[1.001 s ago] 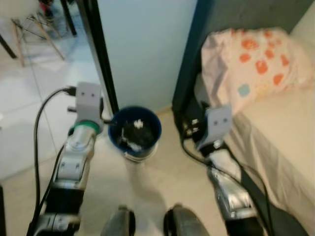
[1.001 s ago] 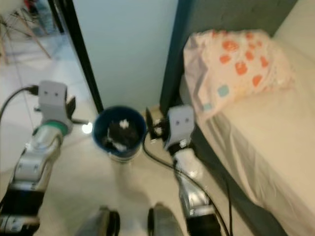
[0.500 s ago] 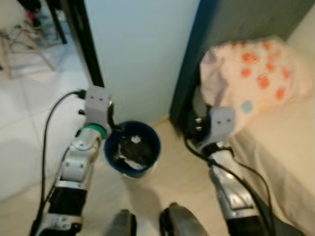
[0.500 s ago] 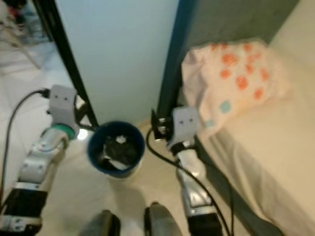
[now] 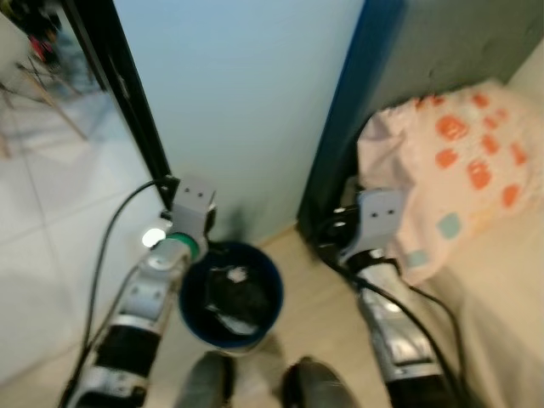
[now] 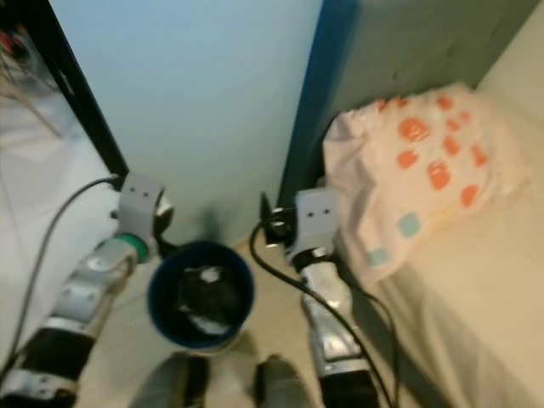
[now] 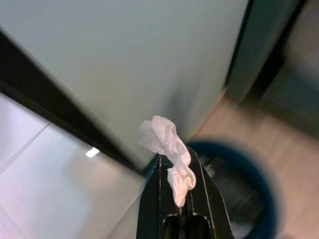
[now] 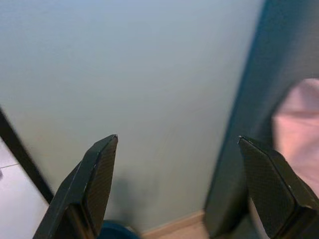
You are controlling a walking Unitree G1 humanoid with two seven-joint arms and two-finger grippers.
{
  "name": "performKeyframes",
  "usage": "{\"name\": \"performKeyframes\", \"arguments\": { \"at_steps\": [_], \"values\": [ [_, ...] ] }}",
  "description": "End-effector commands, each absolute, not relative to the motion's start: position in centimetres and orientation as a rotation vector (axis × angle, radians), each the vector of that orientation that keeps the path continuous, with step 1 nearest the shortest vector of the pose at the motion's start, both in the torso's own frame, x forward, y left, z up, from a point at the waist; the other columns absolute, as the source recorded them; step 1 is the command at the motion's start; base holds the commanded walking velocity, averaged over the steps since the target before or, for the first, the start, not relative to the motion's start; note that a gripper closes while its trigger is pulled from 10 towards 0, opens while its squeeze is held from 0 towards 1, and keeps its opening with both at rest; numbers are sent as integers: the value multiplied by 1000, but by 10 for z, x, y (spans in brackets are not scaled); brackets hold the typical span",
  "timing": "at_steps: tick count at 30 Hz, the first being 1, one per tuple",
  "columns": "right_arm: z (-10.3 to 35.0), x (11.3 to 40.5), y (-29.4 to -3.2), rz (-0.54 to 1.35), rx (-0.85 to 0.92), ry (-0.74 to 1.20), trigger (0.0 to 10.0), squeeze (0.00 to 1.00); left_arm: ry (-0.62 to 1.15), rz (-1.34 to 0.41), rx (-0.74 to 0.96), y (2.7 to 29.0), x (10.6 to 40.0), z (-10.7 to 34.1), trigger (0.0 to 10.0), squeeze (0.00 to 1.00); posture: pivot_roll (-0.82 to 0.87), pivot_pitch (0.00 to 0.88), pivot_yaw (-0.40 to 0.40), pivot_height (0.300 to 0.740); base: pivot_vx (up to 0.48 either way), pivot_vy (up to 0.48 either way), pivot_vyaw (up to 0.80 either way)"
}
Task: Clean up the room
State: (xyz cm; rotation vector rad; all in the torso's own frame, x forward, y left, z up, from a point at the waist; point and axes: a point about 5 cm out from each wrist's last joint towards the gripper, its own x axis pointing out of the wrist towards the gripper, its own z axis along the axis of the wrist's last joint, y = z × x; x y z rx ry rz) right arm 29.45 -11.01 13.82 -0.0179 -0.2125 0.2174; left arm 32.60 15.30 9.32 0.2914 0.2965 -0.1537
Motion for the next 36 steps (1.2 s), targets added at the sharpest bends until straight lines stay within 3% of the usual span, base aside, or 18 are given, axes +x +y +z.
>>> {"name": "performKeyframes", "arguments": {
  "at_steps": [1,4,7,13,14,15,16,26,32,33,36],
  "values": [
    [128,292,-119,197,-32,-170,10000,0,362,-138,386,156,318,72,10000,0,-113,167,49,705,0,0,0],
    [128,291,-119,198,-32,-166,10000,0,401,-122,419,160,316,64,10000,0,-111,169,47,705,0,0,0],
    [126,290,-118,204,-31,-157,10000,0,582,-180,340,161,303,31,10000,0,-111,179,44,705,0,0,0],
    [126,290,-116,209,-29,-157,10000,0,581,-207,305,157,303,25,10000,0,-114,188,41,705,0,0,0],
    [126,290,-115,213,-28,-157,10000,0,565,-213,306,155,305,25,10000,333,-116,192,40,705,0,0,0],
    [126,290,-115,213,-28,-157,10000,0,565,-213,306,155,305,25,10000,333,-116,192,40,705,0,0,0],
    [126,290,-114,217,-27,-156,10000,0,554,-225,305,150,308,26,10000,1000,-117,198,40,705,0,0,0],
    [121,286,-111,245,-38,-118,10000,0,531,-412,247,117,317,29,10000,1000,-127,204,47,705,0,0,0],
    [108,284,-116,258,-96,-24,10000,0,537,-439,290,116,314,24,10000,976,-127,197,51,705,0,0,0],
    [107,283,-118,252,-99,-19,10000,0,534,-435,296,116,314,24,10000,0,-129,196,51,705,0,0,0],
    [110,280,-124,244,-98,-30,10000,0,487,-387,288,126,317,30,10000,0,-130,190,55,705,0,0,0]
  ]
}}
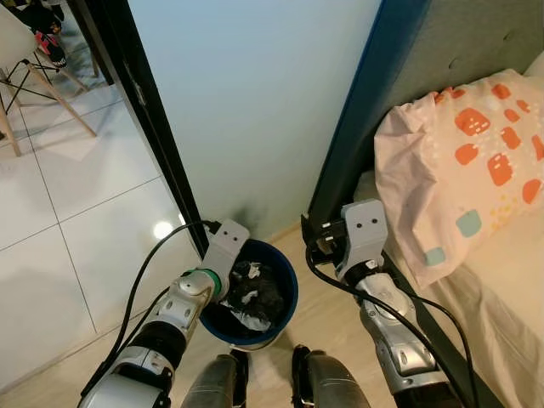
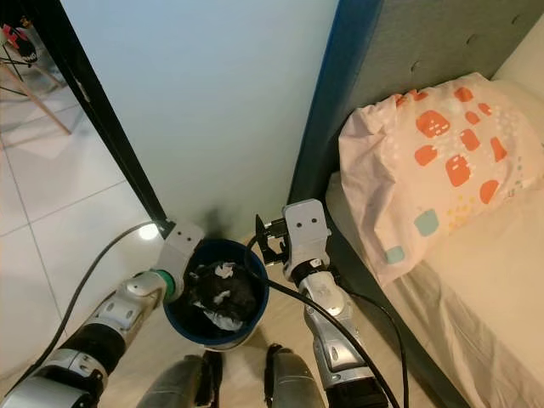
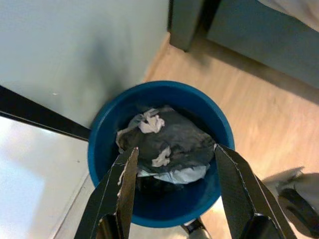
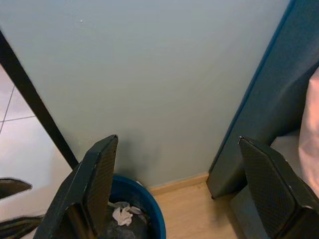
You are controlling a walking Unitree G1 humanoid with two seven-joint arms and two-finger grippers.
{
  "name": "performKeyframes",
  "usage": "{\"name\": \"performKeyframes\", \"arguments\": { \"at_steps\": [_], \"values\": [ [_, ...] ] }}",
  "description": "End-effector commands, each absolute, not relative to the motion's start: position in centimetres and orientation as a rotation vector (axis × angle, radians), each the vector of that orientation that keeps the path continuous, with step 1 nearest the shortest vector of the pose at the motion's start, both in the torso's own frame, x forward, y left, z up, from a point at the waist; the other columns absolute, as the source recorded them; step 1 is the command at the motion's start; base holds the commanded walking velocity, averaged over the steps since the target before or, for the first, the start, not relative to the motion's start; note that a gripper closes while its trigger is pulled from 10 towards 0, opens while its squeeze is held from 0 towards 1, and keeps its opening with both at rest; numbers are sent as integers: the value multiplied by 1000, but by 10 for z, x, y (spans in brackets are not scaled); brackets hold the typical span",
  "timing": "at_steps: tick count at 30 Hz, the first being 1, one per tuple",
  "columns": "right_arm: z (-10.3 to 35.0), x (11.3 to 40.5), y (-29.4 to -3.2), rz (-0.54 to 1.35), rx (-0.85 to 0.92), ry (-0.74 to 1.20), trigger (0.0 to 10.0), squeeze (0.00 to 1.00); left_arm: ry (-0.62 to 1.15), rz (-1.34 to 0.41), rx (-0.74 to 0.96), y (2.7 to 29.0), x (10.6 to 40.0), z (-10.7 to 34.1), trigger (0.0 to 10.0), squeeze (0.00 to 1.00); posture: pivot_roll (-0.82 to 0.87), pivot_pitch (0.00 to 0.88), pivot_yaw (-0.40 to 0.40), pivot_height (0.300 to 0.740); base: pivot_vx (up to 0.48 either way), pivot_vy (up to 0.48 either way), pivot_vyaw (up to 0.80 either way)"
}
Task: Clean up the room
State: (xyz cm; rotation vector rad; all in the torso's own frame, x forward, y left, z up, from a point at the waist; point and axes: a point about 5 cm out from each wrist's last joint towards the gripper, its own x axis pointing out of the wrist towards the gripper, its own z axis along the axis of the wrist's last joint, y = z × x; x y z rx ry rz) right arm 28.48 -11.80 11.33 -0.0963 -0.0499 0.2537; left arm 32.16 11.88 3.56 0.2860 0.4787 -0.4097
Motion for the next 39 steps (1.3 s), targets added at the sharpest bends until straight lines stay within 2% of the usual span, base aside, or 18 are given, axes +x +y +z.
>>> {"name": "performKeyframes", "arguments": {
  "at_steps": [1,3,9,18,39],
  "values": [
    [110,280,-124,244,-98,-30,10000,0,487,-387,288,126,317,30,10000,0,-130,190,55,705,0,0,0],
    [113,275,-128,259,-66,-46,10000,0,400,-318,276,141,320,42,10000,0,-127,181,55,705,0,0,0],
    [111,268,-129,234,-25,-64,10000,0,244,-195,210,164,312,66,10000,0,-110,162,54,705,0,0,0],
    [114,276,-113,275,-11,-84,10000,0,173,-107,156,165,305,79,10000,0,-80,146,40,705,-33,0,0],
    [114,280,-112,271,-16,-86,10000,0,166,-108,154,162,300,93,10000,0,-79,150,53,705,-424,0,0]
  ]
}}
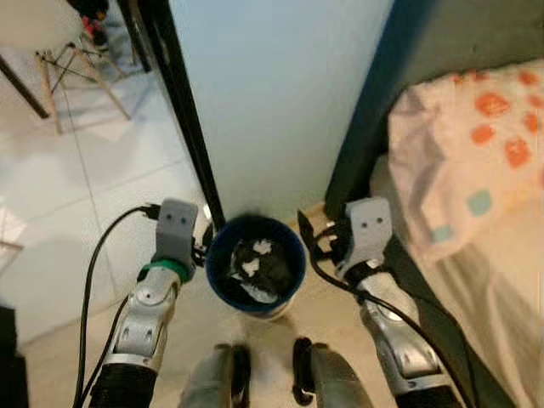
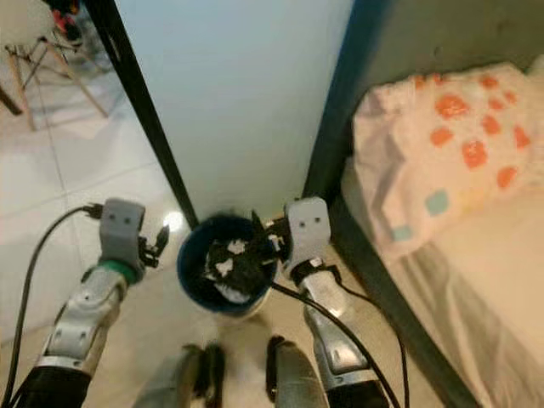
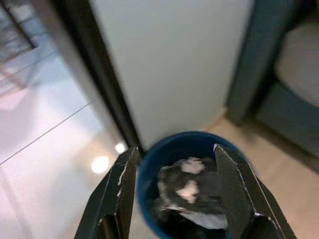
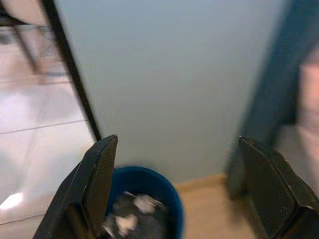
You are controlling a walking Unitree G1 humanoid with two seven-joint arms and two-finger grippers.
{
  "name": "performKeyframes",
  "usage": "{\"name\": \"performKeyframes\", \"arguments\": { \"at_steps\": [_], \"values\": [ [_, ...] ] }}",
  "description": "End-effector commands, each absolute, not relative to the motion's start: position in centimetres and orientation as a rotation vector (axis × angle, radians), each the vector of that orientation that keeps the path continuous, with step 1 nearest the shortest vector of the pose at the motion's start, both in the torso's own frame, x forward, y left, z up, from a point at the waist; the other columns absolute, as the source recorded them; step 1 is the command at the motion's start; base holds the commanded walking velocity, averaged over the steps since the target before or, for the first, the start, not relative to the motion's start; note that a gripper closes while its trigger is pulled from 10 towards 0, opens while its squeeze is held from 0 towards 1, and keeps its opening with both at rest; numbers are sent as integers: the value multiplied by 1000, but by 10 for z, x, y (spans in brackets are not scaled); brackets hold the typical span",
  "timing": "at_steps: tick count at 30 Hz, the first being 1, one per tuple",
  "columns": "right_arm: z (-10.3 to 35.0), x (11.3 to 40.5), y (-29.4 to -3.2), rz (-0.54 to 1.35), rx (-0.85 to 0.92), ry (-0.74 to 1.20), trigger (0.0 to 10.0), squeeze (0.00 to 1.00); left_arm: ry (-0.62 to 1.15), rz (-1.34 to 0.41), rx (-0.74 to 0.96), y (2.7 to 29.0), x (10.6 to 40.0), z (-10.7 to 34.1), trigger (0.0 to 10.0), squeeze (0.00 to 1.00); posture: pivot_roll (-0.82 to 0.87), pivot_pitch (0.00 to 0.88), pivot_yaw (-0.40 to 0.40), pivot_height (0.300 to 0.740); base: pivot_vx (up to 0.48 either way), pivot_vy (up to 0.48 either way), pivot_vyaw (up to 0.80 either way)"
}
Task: Clean up the room
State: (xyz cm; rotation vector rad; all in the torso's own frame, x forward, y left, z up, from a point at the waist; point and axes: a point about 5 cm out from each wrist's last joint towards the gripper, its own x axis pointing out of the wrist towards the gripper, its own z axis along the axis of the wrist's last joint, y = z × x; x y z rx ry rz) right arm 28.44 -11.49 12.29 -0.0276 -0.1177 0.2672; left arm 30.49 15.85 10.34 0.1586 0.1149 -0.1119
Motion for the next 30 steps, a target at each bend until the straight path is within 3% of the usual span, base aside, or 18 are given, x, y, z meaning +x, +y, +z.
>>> {"name": "performKeyframes", "arguments": {
  "at_steps": [1,15,30],
  "values": [
    [113,280,-111,269,-16,-85,10000,0,167,-110,154,161,300,94,10000,0,-78,150,55,705,-439,0,0],
    [111,283,-114,259,-25,-77,10000,0,174,-111,151,160,301,98,10000,0,-76,152,55,705,-405,0,0],
    [111,284,-115,249,-14,-66,10000,0,170,-181,84,150,297,103,10000,0,-76,154,51,705,0,0,-785]
  ]
}}
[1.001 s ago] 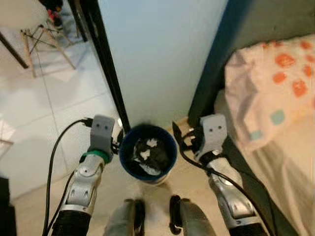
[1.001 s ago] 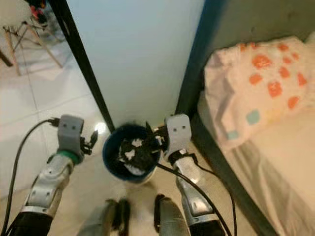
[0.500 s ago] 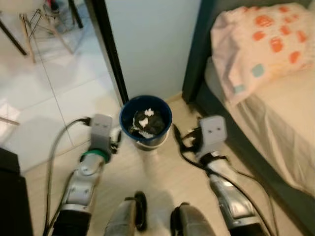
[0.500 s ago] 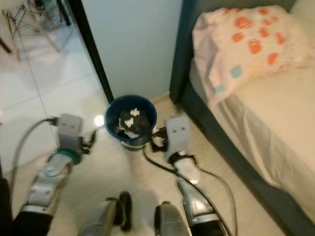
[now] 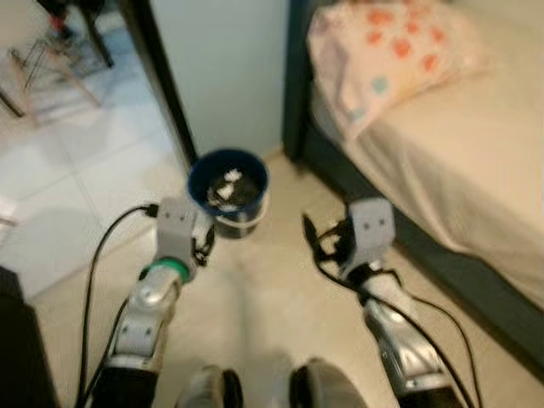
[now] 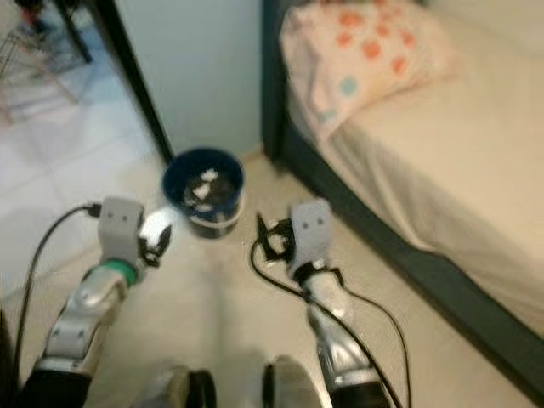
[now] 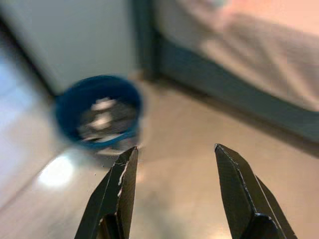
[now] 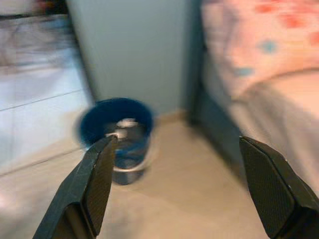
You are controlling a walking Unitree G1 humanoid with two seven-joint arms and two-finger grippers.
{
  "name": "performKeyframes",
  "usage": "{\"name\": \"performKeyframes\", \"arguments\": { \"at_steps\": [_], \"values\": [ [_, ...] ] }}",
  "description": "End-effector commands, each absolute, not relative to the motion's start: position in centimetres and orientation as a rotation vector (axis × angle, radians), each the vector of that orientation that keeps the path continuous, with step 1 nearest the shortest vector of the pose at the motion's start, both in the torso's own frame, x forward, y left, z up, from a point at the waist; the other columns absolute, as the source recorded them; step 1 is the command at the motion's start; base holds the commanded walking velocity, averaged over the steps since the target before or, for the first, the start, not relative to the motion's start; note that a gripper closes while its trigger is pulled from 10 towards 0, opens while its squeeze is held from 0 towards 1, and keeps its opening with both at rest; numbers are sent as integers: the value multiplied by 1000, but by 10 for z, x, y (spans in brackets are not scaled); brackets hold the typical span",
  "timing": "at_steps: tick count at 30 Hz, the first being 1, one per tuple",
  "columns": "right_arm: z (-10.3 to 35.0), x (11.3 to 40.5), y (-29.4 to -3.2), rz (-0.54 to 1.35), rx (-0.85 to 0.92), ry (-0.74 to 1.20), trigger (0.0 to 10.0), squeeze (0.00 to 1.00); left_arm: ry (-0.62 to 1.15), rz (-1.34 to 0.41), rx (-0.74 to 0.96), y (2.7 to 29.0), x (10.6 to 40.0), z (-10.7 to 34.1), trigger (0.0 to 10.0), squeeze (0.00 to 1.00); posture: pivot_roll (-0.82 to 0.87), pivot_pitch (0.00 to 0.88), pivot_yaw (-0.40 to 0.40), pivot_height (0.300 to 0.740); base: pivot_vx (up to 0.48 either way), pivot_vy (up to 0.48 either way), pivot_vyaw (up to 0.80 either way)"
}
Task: Clean up the room
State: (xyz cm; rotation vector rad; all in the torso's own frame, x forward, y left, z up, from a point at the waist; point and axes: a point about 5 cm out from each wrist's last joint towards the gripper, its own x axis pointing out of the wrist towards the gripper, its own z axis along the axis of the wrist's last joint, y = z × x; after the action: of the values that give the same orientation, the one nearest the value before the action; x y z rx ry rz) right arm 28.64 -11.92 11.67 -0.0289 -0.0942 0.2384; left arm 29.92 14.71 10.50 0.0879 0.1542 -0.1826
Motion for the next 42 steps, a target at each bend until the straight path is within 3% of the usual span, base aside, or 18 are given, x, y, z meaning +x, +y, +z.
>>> {"name": "performKeyframes", "arguments": {
  "at_steps": [1,18,27,42],
  "values": [
    [111,284,-115,249,-14,-66,10000,0,170,-181,84,150,297,103,10000,0,-76,154,51,705,0,0,-800],
    [111,284,-114,259,-13,-68,10000,0,180,-165,75,155,297,99,10000,0,-81,151,50,705,0,0,-800],
    [87,284,-104,339,-14,-1,10000,0,141,-70,228,176,289,79,10000,0,-73,80,24,705,0,0,-800],
    [83,300,-91,455,-9,-3,10000,0,58,5,175,180,297,95,10000,0,-12,33,-27,705,0,0,-789]
  ]
}}
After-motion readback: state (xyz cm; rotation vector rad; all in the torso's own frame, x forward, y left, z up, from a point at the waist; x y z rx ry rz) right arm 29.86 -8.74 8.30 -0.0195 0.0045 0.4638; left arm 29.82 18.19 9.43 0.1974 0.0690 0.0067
